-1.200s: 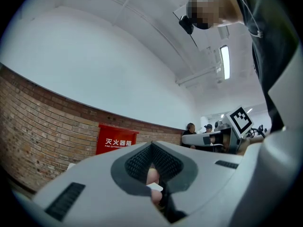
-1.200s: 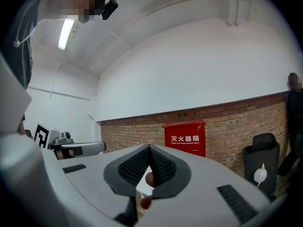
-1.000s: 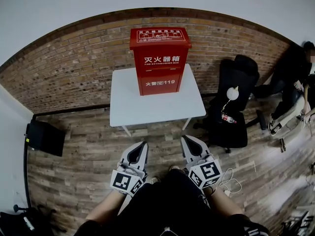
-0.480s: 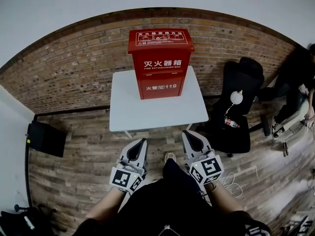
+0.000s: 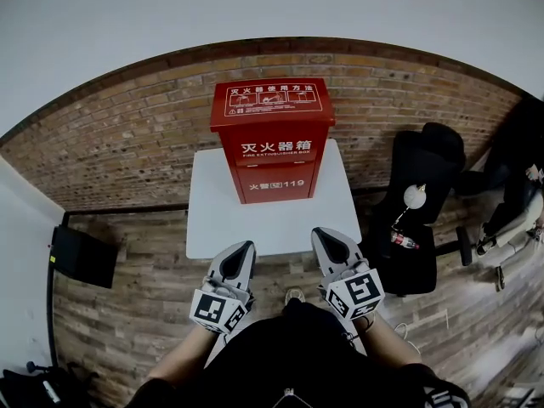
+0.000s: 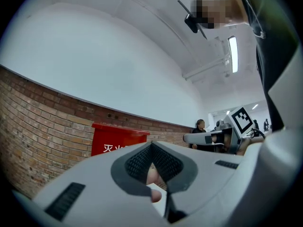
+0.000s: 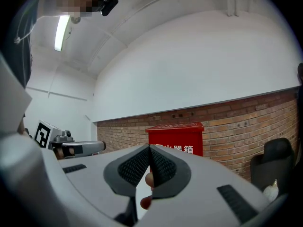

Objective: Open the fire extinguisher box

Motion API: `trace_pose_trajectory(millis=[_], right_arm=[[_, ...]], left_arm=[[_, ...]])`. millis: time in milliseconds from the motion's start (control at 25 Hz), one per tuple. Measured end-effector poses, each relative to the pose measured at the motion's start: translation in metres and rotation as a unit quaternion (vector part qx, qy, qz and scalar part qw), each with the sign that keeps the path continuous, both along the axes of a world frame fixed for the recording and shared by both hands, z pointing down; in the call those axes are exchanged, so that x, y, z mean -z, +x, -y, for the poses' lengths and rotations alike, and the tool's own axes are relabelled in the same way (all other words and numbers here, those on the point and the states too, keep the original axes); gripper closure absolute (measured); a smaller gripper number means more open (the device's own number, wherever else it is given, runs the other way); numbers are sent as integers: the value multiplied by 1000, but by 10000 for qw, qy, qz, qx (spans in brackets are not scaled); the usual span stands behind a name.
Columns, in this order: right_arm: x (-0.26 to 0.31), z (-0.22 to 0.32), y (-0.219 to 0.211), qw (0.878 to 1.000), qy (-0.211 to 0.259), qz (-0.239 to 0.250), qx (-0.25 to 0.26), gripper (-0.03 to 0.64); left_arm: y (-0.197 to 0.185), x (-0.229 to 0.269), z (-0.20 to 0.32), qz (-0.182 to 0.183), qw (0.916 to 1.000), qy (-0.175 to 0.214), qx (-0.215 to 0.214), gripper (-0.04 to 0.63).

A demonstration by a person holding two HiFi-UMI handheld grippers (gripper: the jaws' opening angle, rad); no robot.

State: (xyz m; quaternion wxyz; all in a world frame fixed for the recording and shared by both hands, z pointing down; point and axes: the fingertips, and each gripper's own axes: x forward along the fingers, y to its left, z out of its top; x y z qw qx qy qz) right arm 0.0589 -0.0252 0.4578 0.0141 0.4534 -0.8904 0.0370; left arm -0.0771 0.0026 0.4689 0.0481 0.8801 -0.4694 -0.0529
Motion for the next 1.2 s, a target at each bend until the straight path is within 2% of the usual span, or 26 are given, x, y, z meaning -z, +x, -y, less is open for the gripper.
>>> trace_pose_trajectory(millis=[600,840,1200], right_arm=[[0,132,36,9993,-76,-245,275,597],[-4,173,49,9993,-196,-215,224,597],[3,217,58,9992,-282,-240,-155,597]], left_arm=[[19,10,119,55,9978,-216,618,546],[-2,7,150,115,9950,-297,947,546],[-40,18,204,386,9935,-253,1045,546]])
